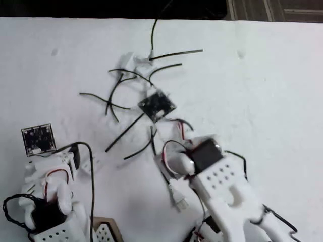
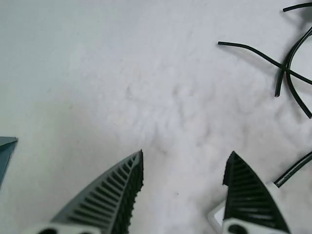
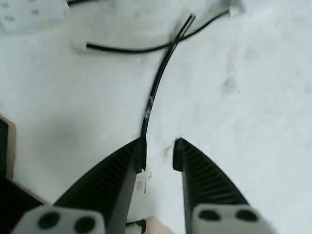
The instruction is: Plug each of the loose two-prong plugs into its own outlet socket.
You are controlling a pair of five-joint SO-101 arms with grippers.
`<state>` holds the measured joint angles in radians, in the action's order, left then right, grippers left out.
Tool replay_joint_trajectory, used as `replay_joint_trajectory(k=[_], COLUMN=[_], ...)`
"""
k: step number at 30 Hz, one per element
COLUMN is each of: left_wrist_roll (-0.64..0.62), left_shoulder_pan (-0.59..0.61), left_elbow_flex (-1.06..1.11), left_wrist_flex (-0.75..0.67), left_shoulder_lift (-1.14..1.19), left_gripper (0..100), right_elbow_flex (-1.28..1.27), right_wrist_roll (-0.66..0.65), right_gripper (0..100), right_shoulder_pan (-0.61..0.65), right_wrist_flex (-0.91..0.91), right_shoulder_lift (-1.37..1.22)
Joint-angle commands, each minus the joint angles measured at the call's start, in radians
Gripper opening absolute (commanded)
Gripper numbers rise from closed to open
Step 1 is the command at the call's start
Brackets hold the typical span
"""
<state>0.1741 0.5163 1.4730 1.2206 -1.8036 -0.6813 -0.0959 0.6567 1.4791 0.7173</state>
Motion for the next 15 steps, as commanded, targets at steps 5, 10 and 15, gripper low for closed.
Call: replay_joint_trajectory(k=[5, 10, 15], left_wrist_roll=[-0.009, -0.009, -0.009], left_shoulder_pan=[0.007, 0.007, 0.007], left_elbow_flex=[-0.005, -0.005, -0.005], left_wrist_flex=[-0.025, -0.025, -0.025], left_shoulder_lift=[-0.007, -0.007, -0.007], left_gripper=[27, 27, 27], right_elbow_flex=[-0.193, -0.273, -0.307], right_wrist_roll=[-0.011, -0.011, -0.011], right_gripper=[13.3, 13.3, 13.4], right_shoulder_pan=[0.03, 0.122, 0.142], right_wrist_flex=[-0.087, -0.191, -0.268], right_shoulder_lift=[-0.128, -0.209, -0.325])
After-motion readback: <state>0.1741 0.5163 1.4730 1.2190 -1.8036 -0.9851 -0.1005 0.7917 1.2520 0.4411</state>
